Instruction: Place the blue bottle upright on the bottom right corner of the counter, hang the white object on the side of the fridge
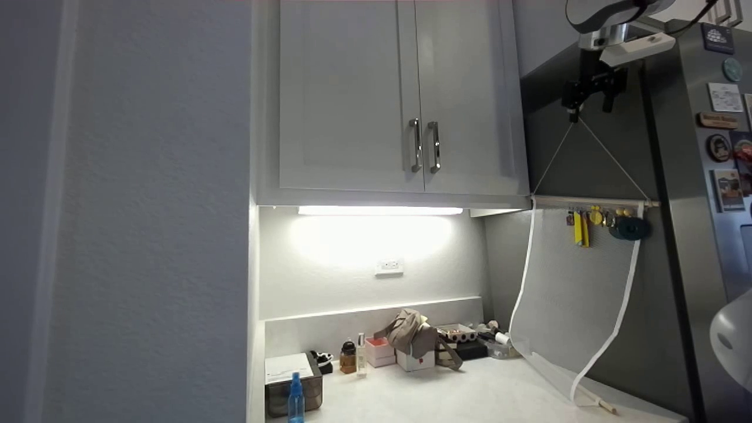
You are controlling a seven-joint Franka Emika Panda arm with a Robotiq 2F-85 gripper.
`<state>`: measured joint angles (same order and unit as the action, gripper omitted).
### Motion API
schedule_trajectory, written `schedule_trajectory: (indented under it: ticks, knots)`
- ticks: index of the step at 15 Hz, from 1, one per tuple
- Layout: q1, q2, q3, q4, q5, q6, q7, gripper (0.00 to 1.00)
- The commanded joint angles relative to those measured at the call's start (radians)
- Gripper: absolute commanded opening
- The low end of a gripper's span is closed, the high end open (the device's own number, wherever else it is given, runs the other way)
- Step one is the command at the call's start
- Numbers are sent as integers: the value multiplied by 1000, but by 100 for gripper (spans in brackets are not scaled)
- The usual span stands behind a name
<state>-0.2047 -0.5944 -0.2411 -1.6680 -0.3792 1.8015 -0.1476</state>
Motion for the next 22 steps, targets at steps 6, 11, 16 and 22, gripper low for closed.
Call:
schedule_trajectory:
  ticks: [6,11,16,22]
  knots:
    - [-55,-46,-8,-184,-17,240,98,100]
    - [-79,-57,-5,-243,-26,326,117,100]
    - [-106,-80,0,-306,-65,419,95,100]
    - [-239,-108,52,-444,-241,703,272,100]
